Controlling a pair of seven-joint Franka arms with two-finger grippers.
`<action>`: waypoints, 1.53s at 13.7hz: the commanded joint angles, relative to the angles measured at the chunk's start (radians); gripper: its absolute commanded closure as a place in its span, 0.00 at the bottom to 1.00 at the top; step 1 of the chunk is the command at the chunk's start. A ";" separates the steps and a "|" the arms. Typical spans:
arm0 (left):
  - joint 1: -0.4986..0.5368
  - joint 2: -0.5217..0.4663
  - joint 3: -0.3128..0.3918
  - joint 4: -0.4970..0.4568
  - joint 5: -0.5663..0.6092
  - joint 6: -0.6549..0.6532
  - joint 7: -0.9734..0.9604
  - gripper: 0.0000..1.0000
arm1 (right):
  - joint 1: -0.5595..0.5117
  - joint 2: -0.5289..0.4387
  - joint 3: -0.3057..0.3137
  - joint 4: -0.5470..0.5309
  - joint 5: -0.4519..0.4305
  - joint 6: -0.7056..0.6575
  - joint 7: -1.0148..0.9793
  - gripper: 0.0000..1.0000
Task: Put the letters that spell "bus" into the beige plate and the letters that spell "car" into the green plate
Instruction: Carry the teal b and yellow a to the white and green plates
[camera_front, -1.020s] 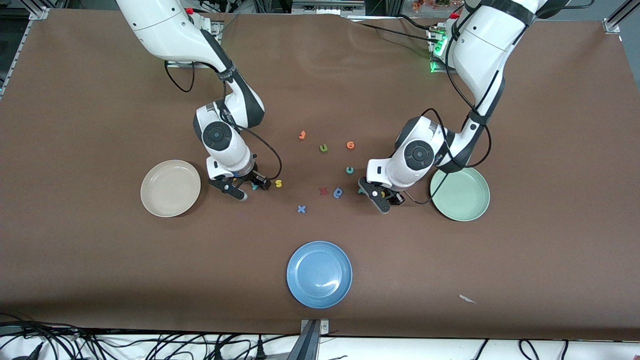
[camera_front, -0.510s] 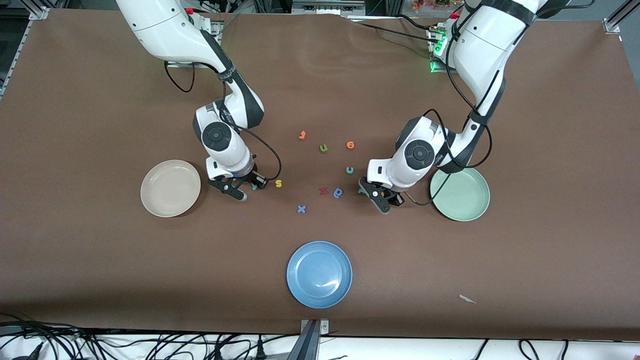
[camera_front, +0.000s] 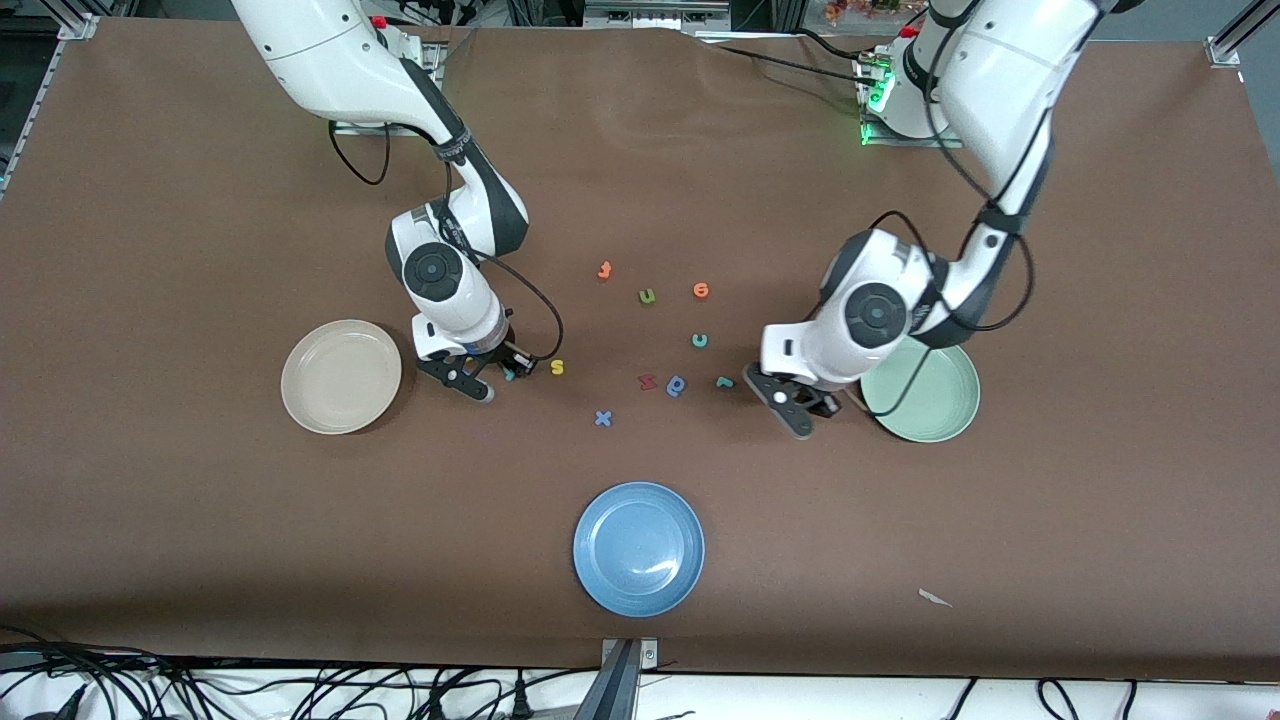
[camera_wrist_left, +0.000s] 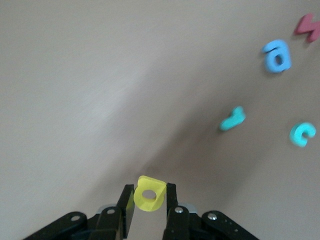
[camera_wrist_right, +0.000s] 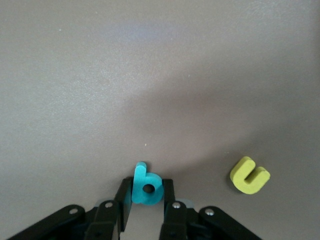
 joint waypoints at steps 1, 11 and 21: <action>0.107 -0.068 -0.008 -0.027 0.032 -0.118 0.008 0.93 | -0.005 0.017 0.003 0.018 0.010 -0.003 -0.015 0.76; 0.280 -0.001 -0.006 -0.049 0.096 -0.131 0.037 0.74 | -0.081 -0.119 -0.086 0.151 0.009 -0.474 -0.335 0.76; 0.240 -0.064 -0.122 -0.018 0.081 -0.151 -0.107 0.00 | -0.081 -0.314 -0.336 -0.287 0.004 -0.121 -0.812 0.74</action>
